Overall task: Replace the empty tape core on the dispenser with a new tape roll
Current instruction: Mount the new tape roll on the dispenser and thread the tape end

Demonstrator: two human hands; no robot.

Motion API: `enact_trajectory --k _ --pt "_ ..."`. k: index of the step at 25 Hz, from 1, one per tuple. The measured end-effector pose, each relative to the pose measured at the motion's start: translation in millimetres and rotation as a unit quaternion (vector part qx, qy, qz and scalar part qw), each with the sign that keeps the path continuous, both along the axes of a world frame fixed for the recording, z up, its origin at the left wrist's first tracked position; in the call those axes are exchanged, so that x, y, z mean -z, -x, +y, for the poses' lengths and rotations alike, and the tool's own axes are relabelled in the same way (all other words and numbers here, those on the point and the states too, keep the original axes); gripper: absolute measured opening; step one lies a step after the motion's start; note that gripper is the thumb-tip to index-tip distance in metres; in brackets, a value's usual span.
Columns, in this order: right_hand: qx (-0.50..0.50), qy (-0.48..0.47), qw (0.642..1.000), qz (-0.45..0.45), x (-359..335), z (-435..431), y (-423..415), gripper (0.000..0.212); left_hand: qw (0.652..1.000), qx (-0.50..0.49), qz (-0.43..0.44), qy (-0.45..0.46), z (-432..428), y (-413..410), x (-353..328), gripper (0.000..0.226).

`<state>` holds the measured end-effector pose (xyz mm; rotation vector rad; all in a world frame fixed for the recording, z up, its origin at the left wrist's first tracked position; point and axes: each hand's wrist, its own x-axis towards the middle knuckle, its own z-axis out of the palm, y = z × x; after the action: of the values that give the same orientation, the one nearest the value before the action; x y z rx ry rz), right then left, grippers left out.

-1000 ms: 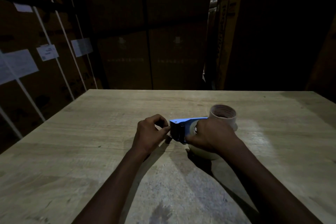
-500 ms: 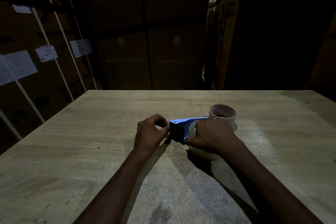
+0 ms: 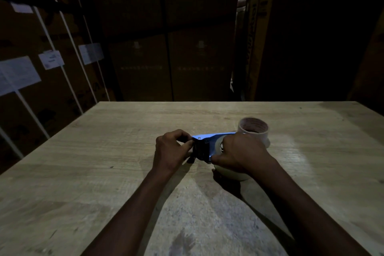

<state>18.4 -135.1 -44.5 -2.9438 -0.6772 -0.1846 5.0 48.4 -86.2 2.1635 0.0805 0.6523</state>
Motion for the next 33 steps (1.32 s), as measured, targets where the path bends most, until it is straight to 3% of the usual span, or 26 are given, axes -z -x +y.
enact_trajectory --k 6,18,25,33 --pt "0.001 0.004 1.0 -0.008 -1.0 -0.1 0.6 0.045 1.0 -0.009 0.002 0.002 1.2 0.3 -1.0 0.004" --pt "-0.013 0.006 1.0 -0.004 -0.3 -1.8 -0.4 0.046 0.994 0.016 0.082 -0.064 4.9 2.1 0.2 0.01" --pt "-0.006 0.012 1.0 -0.005 -2.0 -0.8 0.8 0.044 0.991 0.002 0.12 -0.059 0.5 1.5 1.5 0.015" --pt "-0.005 0.009 1.0 -0.004 -1.0 -1.9 -0.4 0.044 0.99 -0.007 0.124 -0.066 -0.8 1.2 0.1 0.009"
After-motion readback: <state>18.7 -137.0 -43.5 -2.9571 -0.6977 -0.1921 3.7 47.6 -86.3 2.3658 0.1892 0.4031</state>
